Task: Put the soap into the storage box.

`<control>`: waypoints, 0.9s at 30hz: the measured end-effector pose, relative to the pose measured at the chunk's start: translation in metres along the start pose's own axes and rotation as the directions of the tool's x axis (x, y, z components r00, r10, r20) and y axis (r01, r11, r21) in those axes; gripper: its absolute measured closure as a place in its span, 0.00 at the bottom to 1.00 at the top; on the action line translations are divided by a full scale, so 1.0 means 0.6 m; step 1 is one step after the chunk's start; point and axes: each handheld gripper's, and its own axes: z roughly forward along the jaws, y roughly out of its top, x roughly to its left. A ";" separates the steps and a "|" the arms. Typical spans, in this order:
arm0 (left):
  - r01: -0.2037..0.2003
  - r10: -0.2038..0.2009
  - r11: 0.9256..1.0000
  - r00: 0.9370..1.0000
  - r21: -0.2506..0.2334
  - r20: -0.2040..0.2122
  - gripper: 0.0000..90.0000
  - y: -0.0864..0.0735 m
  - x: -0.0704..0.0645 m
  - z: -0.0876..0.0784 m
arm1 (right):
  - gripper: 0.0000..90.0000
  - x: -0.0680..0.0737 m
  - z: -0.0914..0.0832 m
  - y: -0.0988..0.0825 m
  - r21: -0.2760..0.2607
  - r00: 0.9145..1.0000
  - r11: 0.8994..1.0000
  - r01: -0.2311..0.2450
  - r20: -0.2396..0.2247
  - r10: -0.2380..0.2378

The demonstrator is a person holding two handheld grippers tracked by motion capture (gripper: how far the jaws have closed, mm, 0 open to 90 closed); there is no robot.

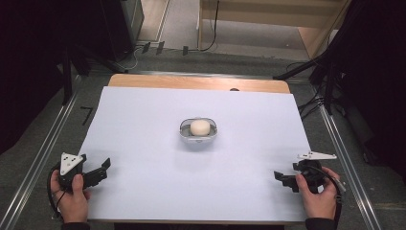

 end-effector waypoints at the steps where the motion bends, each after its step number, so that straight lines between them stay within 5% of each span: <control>1: 0.000 0.000 1.000 1.000 0.000 0.000 0.16 0.000 0.000 0.000 | 0.15 -0.002 -0.002 -0.003 -0.002 1.000 1.000 -0.004 0.004 0.004; 10: -0.008 0.008 1.000 1.000 0.001 -0.002 0.16 0.000 -0.001 0.000 | 0.15 -0.024 -0.015 -0.032 -0.044 1.000 0.999 -0.021 0.002 0.021; 15: -0.009 0.009 1.000 1.000 0.000 -0.004 0.16 0.000 -0.001 0.000 | 0.15 -0.042 -0.026 -0.047 -0.086 0.996 0.994 -0.065 -0.064 0.059; 27: -0.012 0.012 1.000 1.000 0.000 -0.004 0.16 0.000 -0.002 0.000 | 0.15 -0.074 -0.045 -0.092 -0.163 0.998 0.985 -0.054 0.023 0.059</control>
